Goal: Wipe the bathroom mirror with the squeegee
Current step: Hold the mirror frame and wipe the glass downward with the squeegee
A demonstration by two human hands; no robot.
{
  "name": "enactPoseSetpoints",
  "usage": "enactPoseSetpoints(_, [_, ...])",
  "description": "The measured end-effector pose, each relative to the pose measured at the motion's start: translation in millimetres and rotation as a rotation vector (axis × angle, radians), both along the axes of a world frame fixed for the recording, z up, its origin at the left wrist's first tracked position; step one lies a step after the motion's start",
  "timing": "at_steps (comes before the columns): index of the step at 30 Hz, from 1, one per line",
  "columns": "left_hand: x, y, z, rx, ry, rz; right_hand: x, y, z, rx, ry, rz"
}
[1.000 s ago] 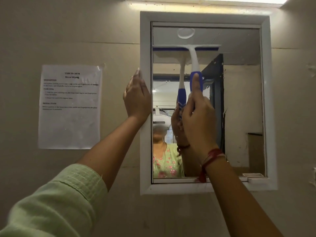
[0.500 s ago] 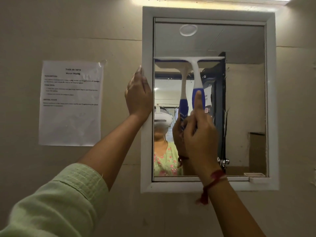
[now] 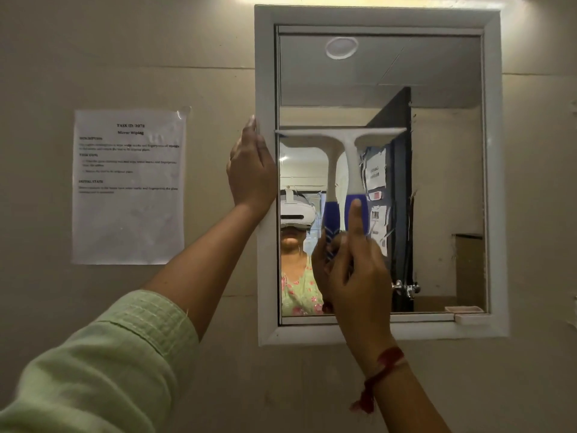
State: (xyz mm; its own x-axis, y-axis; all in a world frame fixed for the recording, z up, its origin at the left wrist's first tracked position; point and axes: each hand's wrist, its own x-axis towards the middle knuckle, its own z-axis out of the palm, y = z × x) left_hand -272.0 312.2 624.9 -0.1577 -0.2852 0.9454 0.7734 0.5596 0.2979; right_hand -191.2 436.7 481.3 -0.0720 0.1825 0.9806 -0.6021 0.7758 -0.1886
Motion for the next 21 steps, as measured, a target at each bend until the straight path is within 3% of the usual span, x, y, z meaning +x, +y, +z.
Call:
enactPoseSetpoints(3, [0.6, -0.5, -0.2, -0.005, -0.003, 0.003, 1.9, 0.2, -15.1, 0.002, -0.014, 0.034])
enactPoseSetpoints(9, [-1.1, -1.4, 0.7, 0.016, -0.010, -0.024, -1.3, 5.9, 18.3, -0.014, 0.021, 0.007])
enactPoseSetpoints(16, [0.0, -0.9, 0.4, 0.028, -0.019, -0.021, 7.3, -2.9, -38.3, -0.008, -0.060, 0.066])
enactPoseSetpoints(21, [1.3, -0.4, 0.9, 0.038, -0.018, -0.024, 5.0, 6.7, -1.1, -0.002, 0.028, 0.046])
